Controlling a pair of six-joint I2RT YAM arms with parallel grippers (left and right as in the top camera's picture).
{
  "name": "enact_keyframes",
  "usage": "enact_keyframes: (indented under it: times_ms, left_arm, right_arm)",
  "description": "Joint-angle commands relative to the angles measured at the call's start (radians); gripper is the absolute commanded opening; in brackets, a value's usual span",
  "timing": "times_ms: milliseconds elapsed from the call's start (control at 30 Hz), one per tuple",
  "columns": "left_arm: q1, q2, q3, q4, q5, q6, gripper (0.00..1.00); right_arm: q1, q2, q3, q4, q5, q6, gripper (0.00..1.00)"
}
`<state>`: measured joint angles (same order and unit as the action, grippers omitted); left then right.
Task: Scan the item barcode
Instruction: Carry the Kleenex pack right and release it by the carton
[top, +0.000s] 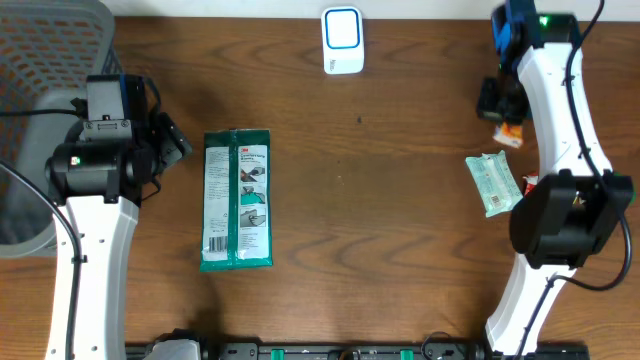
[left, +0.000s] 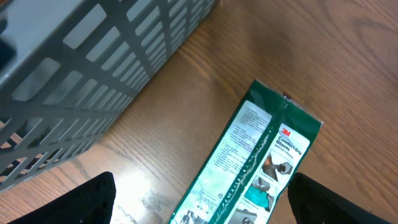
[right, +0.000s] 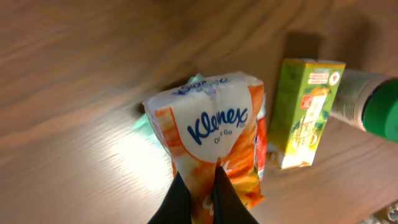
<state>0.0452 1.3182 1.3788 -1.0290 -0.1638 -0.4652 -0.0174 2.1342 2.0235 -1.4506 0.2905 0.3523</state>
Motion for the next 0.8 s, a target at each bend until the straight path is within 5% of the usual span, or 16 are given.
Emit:
enact_keyframes:
  times_ms: [0, 133, 167, 200, 267, 300, 467, 667, 767]
  left_arm:
    - [0.004, -0.005, 0.007, -0.003, -0.013, 0.012, 0.89]
    - [0.004, -0.005, 0.007, -0.003, -0.013, 0.012, 0.89]
    - [0.004, -0.005, 0.007, -0.003, -0.013, 0.012, 0.89]
    - [0.004, -0.005, 0.007, -0.003, -0.013, 0.012, 0.89]
    - [0.004, -0.005, 0.007, -0.003, -0.013, 0.012, 0.89]
    - [0.004, -0.005, 0.007, -0.003, -0.013, 0.012, 0.89]
    - [0.004, -0.005, 0.007, -0.003, -0.013, 0.012, 0.89]
    - [0.004, -0.005, 0.007, -0.003, -0.013, 0.012, 0.89]
    - [0.004, -0.005, 0.007, -0.003, -0.013, 0.012, 0.89]
  right_arm:
    - [-0.053, -0.006, -0.143, 0.096, 0.098, 0.000, 0.01]
    - [-0.090, -0.006, -0.292, 0.228, 0.097, -0.063, 0.01]
    - [-0.095, -0.006, -0.314, 0.245, 0.097, -0.067, 0.09]
    - [-0.101, -0.006, -0.335, 0.258, 0.097, -0.074, 0.22]
    - [-0.106, -0.006, -0.351, 0.269, 0.094, -0.077, 0.70]
    - [-0.106, -0.006, -0.350, 0.270, 0.091, -0.079, 0.76]
    - [-0.100, -0.012, -0.291, 0.225, 0.041, -0.130, 0.88]
    - [-0.077, -0.015, -0.169, 0.069, 0.031, -0.130, 0.86]
    - [-0.064, -0.016, -0.135, 0.044, -0.135, -0.184, 0.85]
